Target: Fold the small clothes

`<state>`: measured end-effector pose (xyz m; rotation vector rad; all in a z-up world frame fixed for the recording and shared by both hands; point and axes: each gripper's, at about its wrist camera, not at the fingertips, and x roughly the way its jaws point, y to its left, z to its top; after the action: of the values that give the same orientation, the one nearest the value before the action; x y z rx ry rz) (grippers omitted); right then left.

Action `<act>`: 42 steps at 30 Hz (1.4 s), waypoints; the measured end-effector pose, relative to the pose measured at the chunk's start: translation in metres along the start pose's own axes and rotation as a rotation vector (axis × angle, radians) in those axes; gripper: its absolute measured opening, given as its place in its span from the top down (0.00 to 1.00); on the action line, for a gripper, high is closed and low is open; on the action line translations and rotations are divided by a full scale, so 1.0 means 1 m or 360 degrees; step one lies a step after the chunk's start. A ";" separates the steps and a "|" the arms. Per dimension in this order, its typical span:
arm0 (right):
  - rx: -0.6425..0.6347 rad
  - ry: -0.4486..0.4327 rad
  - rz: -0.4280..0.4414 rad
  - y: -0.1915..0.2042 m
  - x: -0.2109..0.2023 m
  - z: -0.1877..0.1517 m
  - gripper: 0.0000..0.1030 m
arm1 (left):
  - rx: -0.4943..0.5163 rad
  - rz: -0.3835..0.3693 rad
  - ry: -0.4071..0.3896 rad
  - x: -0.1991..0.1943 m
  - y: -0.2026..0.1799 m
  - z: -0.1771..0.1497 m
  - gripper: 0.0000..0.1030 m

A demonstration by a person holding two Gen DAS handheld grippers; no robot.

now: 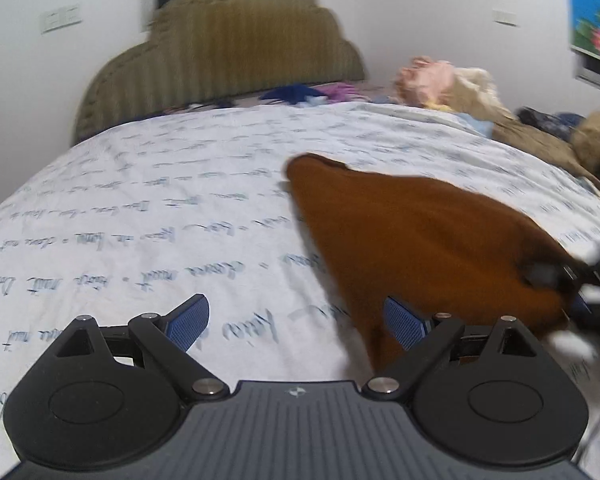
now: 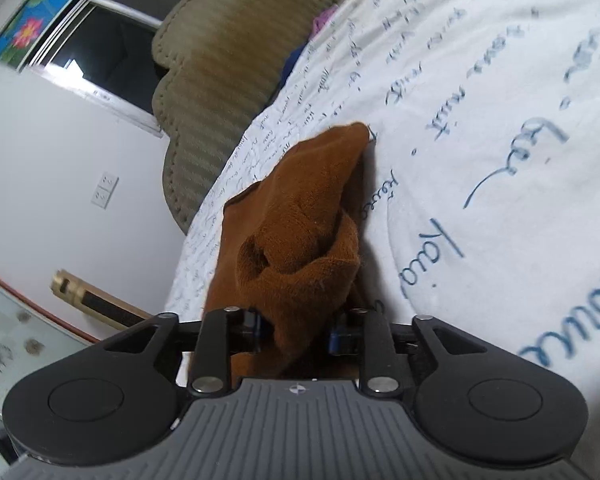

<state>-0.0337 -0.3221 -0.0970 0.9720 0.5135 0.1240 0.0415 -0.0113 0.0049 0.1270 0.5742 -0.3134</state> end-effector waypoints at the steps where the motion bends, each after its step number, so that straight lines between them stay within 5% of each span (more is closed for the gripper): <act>1: -0.0034 -0.0008 -0.0011 0.001 -0.001 -0.001 0.69 | -0.0025 0.0057 -0.0017 0.003 0.003 0.006 0.08; 6: -0.0105 -0.0043 -0.0002 -0.002 -0.002 -0.006 0.69 | 0.0181 0.0744 -0.0346 0.003 -0.007 0.020 0.08; 9: -0.0117 -0.0055 0.0014 -0.005 -0.005 -0.006 0.67 | 0.0309 0.0945 -0.0467 -0.001 -0.022 0.014 0.02; 16: -0.0119 -0.0047 0.0006 -0.003 -0.005 -0.004 0.66 | 0.0063 0.0499 -0.0173 0.012 -0.009 0.017 0.02; 23: -0.0128 -0.0048 0.0050 0.009 -0.016 -0.003 0.33 | -0.0189 0.0082 -0.0041 0.010 0.007 0.021 0.02; 26: -0.0143 -0.0063 0.0023 0.014 -0.018 0.001 0.28 | -0.0268 -0.0097 0.0045 0.012 0.003 0.017 0.02; 31: -0.0268 -0.0092 -0.0225 0.023 -0.023 0.003 0.26 | -0.0338 -0.0244 0.0158 0.018 -0.007 0.008 0.02; 34: -0.0298 -0.0095 -0.0273 0.023 -0.023 0.007 0.12 | -0.0357 -0.0312 0.0235 0.033 -0.009 0.012 0.01; 39: -0.0225 0.0062 -0.0143 0.006 0.009 0.040 0.12 | -0.0583 -0.0441 0.0453 0.087 0.008 0.022 0.02; 42: -0.0197 0.0192 0.0018 -0.007 0.039 0.067 0.12 | -0.0724 -0.0557 0.0478 0.115 0.022 0.034 0.01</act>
<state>0.0311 -0.3640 -0.0861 0.8500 0.6044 0.2233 0.1570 -0.0268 -0.0294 -0.3760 0.9542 -0.4989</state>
